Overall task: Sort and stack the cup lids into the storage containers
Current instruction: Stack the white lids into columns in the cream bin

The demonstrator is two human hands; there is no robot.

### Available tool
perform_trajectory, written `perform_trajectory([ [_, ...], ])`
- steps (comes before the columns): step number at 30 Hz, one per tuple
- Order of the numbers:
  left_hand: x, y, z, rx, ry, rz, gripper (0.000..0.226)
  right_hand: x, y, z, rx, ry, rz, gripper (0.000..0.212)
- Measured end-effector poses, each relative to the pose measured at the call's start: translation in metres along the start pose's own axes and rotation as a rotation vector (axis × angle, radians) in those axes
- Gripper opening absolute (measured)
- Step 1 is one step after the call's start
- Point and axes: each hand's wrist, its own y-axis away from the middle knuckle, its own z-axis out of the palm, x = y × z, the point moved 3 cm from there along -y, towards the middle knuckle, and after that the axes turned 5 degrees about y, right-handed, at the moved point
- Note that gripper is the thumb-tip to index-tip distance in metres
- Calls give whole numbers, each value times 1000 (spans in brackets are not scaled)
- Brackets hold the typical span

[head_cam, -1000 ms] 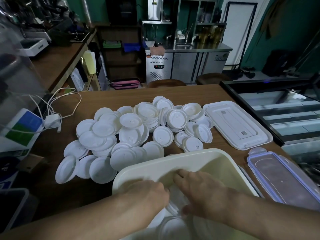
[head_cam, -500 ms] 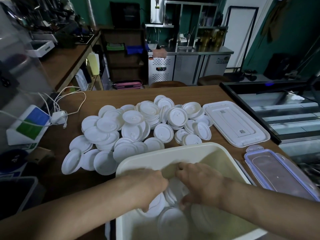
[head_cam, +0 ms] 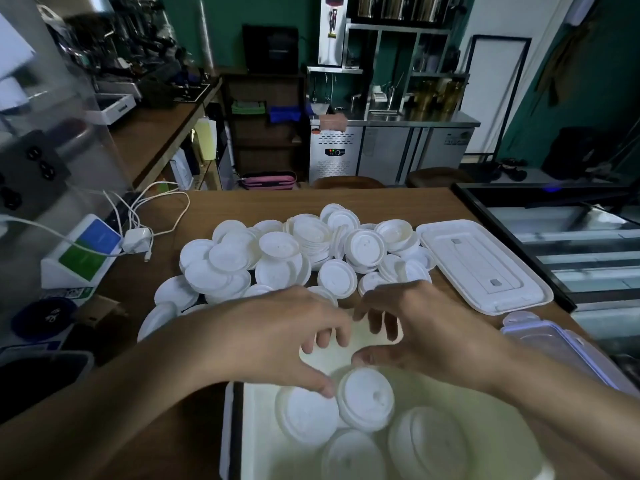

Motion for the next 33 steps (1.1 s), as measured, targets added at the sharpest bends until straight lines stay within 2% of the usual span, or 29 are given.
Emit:
perform_trajectory([
  [3, -16, 1, -21, 160, 59, 16, 44, 6, -15, -14, 95, -53, -15, 43],
  [7, -51, -5, -37, 348, 102, 11, 34, 24, -46, -13, 129, -69, 0, 53],
  [9, -75, -11, -38, 464, 103, -12, 39, 34, -65, -8, 135, -69, 8, 55],
  [14, -131, -36, -35, 714, 134, -209, 58, 59, -121, 11, 126, -58, 24, 60],
  [18, -159, -57, -32, 692, 145, -332, 74, 79, -162, 20, 138, -33, 53, 74],
  [22, -169, -75, -29, 627, 151, -378, 86, 93, -195, 20, 117, -21, 93, 89],
  [28, -182, -86, -21, 652, 173, -368, 74, 100, -232, 32, 23, -49, 157, 103],
  [33, -191, -80, -19, 676, 218, -354, 79, 101, -239, 42, 23, -93, 184, 103],
])
